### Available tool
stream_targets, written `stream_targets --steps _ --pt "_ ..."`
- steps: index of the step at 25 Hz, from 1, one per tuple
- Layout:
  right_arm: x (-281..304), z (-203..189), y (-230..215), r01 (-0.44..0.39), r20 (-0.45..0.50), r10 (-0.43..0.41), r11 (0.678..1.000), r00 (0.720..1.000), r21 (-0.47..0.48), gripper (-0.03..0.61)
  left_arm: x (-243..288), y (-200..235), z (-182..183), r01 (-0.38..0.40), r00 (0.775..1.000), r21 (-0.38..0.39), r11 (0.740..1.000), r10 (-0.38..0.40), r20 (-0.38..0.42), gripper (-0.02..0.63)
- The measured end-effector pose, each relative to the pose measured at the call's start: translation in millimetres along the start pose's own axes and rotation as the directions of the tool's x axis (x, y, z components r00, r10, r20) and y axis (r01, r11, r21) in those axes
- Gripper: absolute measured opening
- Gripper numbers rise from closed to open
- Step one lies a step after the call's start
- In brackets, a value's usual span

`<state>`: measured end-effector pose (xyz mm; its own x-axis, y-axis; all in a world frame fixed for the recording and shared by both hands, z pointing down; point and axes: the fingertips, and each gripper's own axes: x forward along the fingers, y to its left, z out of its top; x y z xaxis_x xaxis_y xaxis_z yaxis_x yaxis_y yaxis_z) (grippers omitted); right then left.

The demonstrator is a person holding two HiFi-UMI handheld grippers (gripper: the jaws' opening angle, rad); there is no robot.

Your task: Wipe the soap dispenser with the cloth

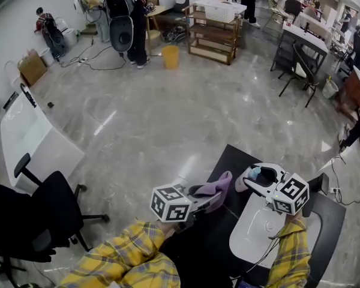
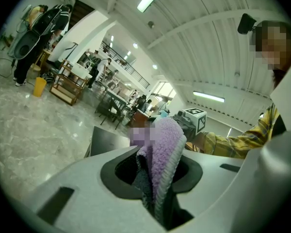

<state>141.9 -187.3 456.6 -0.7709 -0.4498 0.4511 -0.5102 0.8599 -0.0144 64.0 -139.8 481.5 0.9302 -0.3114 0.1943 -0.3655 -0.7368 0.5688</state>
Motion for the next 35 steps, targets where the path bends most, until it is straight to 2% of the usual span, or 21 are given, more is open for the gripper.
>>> stream_targets --steps 3,10,15,30,35 --pt "-1 6 -3 0.008 0.030 -0.009 1.000 1.000 0.016 0.124 2 2 2 -0.004 1.000 -0.008 1.000 0.004 -0.001 0.087" --pt "0 4 -3 0.098 0.053 -0.102 0.993 0.993 0.072 0.121 6 5 -1 -0.004 1.000 -0.019 1.000 0.004 -0.002 0.087" --pt "1 5 -4 0.191 0.055 -0.199 0.973 0.978 0.127 0.121 8 6 2 -0.005 1.000 -0.020 1.000 0.005 0.002 0.087" --pt "-3 4 -10 0.422 0.055 -0.448 0.872 0.893 0.246 0.121 9 5 6 -0.005 1.000 -0.020 1.000 0.005 0.007 0.087" --pt "-6 3 -12 0.490 0.042 -0.521 0.824 0.852 0.284 0.121 8 5 7 -0.007 1.000 -0.019 1.000 0.007 0.013 0.087"
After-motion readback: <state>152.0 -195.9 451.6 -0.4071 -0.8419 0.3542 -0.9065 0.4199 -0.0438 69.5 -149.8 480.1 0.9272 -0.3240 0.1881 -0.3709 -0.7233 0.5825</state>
